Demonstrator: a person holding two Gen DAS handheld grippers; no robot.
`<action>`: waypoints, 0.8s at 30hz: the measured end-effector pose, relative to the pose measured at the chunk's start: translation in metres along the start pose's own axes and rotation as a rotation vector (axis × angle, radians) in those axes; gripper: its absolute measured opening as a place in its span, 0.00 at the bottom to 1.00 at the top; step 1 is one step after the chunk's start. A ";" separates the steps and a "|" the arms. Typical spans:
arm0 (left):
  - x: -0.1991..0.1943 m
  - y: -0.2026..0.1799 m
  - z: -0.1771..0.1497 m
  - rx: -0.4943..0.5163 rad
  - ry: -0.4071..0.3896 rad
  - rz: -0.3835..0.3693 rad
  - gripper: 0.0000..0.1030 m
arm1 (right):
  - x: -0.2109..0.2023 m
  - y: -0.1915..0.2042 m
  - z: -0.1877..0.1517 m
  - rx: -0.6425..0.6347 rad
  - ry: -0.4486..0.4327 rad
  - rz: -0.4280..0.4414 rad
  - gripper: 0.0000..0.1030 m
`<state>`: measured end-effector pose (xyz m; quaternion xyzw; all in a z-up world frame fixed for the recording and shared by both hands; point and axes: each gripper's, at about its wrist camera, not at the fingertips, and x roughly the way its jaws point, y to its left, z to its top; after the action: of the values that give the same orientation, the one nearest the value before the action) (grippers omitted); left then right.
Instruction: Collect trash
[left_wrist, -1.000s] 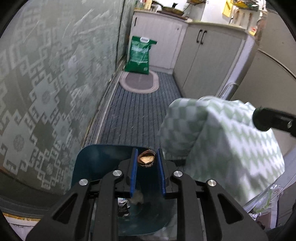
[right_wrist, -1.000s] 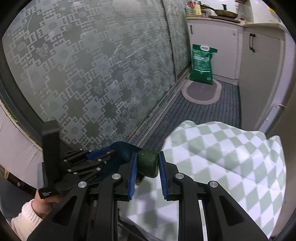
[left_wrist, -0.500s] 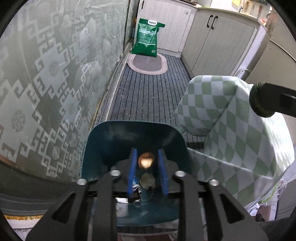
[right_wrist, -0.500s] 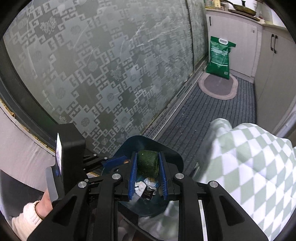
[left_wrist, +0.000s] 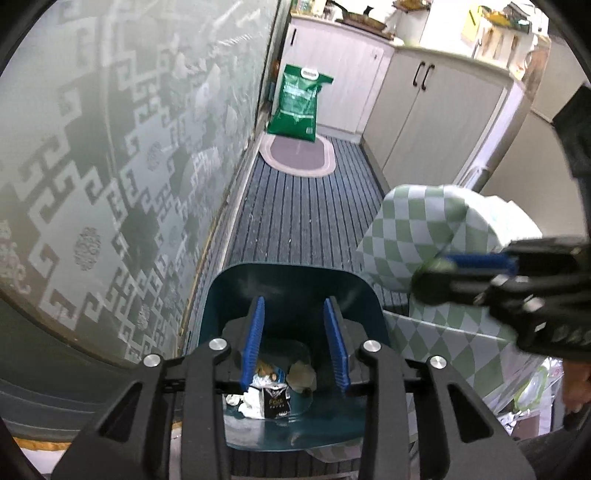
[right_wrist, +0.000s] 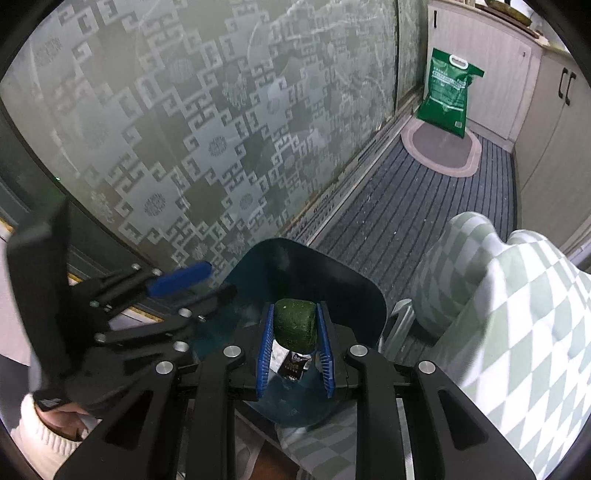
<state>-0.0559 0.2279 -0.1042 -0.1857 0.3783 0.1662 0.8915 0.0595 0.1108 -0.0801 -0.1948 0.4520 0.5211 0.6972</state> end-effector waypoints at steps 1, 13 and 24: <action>-0.004 0.001 0.001 -0.003 -0.016 -0.009 0.36 | 0.005 0.001 0.000 0.001 0.014 0.004 0.22; -0.036 0.007 0.009 -0.032 -0.173 -0.054 0.48 | 0.028 0.009 -0.002 0.008 0.059 0.008 0.36; -0.060 0.004 0.009 -0.034 -0.269 -0.103 0.57 | -0.002 0.006 -0.002 0.014 -0.030 -0.026 0.37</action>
<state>-0.0915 0.2265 -0.0549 -0.1960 0.2424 0.1501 0.9382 0.0527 0.1104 -0.0788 -0.1878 0.4426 0.5118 0.7120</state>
